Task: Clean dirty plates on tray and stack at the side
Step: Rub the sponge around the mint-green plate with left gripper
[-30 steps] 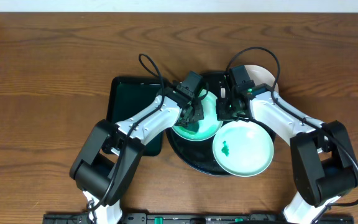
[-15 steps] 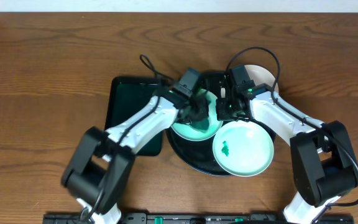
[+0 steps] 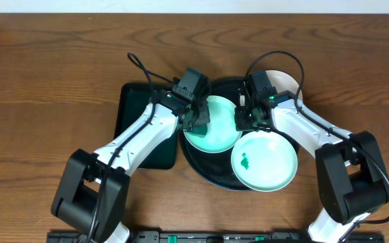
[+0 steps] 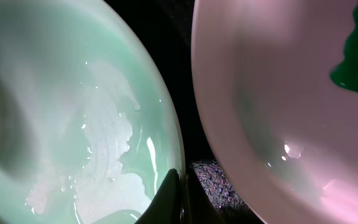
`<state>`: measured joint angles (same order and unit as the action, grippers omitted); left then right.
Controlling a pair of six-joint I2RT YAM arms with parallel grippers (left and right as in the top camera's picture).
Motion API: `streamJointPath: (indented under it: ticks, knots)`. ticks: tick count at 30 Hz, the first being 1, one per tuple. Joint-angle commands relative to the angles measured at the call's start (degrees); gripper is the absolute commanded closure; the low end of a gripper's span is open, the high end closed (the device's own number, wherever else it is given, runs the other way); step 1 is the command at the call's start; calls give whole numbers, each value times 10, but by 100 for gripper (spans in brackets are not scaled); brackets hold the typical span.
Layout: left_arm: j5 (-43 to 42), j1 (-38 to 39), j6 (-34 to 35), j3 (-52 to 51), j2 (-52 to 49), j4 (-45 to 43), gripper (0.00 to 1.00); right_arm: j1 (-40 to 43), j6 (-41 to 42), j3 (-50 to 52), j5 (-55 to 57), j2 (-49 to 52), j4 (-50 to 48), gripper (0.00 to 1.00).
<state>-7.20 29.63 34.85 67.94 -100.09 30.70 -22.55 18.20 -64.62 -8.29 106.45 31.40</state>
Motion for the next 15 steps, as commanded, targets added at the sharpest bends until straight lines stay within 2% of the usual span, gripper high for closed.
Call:
streamJointPath:
  ticks: [1,15]
  knots:
    - [23,0,-7,-25,1,-12,92,-8,-11,2,-27,4,-6,99]
    - [23,11,4,-77,0,-87,92,-8,-11,2,-27,4,-6,99]
